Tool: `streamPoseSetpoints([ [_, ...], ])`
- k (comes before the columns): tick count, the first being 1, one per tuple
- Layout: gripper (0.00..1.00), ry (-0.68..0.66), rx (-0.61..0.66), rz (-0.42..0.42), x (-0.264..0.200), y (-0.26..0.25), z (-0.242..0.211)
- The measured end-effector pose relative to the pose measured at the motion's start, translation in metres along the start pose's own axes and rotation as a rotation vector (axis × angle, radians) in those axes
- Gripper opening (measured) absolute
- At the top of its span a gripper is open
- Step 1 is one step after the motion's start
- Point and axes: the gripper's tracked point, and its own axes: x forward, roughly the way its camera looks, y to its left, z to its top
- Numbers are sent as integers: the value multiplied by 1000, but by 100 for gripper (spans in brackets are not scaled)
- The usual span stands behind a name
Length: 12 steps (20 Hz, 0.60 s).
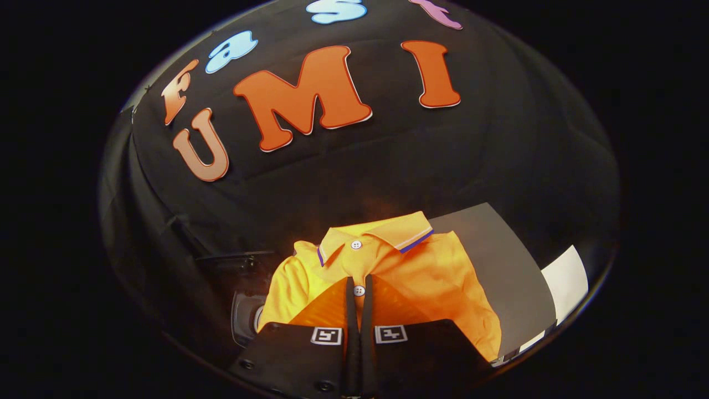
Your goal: Put the clothes into the washing machine and then close the washing machine lid.
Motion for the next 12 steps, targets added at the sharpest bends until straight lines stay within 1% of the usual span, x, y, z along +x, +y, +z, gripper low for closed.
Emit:
streamPoseSetpoints([
  [2,8,-17,-4,18,-9,19,5],
  [7,8,-41,-14,105,-25,88,16],
  [12,8,-41,-63,172,-36,153,16],
])
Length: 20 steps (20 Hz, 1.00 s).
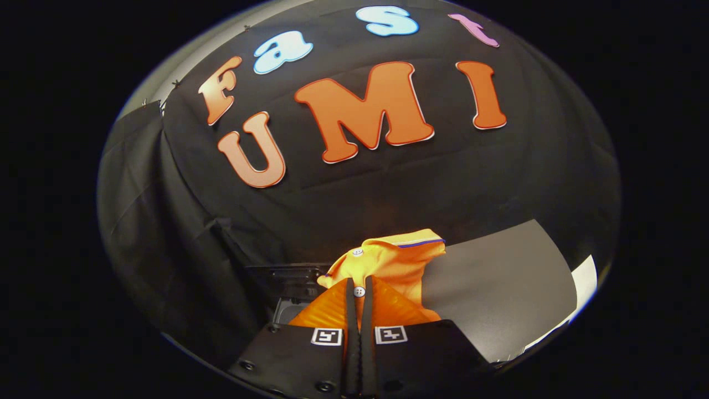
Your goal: Put the clothes into the washing machine and then close the washing machine lid.
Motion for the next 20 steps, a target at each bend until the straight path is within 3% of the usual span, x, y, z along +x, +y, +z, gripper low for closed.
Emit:
streamPoseSetpoints([
  [7,8,17,-45,82,25,77,-19],
  [20,8,133,-71,225,120,196,-113],
])
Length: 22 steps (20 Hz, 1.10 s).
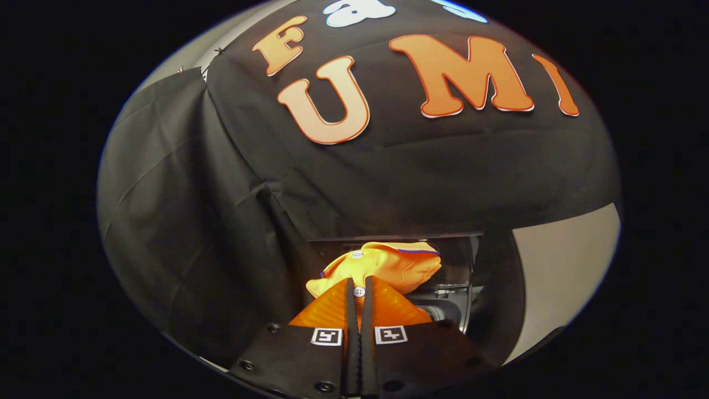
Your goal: Put the clothes into the washing machine and then close the washing machine lid.
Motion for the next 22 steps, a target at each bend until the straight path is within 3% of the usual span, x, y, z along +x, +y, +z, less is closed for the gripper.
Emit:
streamPoseSetpoints([
  [14,8,143,107,-72,140,-39,-138],
  [22,8,138,94,-140,187,-72,-173],
])
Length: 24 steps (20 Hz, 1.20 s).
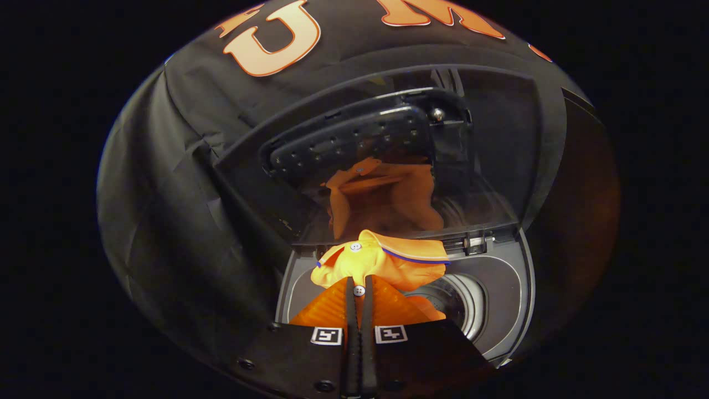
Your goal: Put the clothes into the washing machine and then close the washing machine lid.
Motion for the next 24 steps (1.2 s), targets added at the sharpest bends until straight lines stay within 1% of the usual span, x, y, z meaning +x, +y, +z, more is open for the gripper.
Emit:
streamPoseSetpoints([
  [2,8,5,-31,-20,8,-6,-12],
  [6,8,18,-39,-48,22,-17,-42],
  [11,8,97,-36,-71,35,-27,-79],
  [16,8,180,-21,-125,43,-41,-113],
  [18,8,210,-17,-160,46,-50,-124],
  [22,9,237,-2,-184,54,-57,-137],
  [24,13,241,-13,-197,52,-60,-136],
])
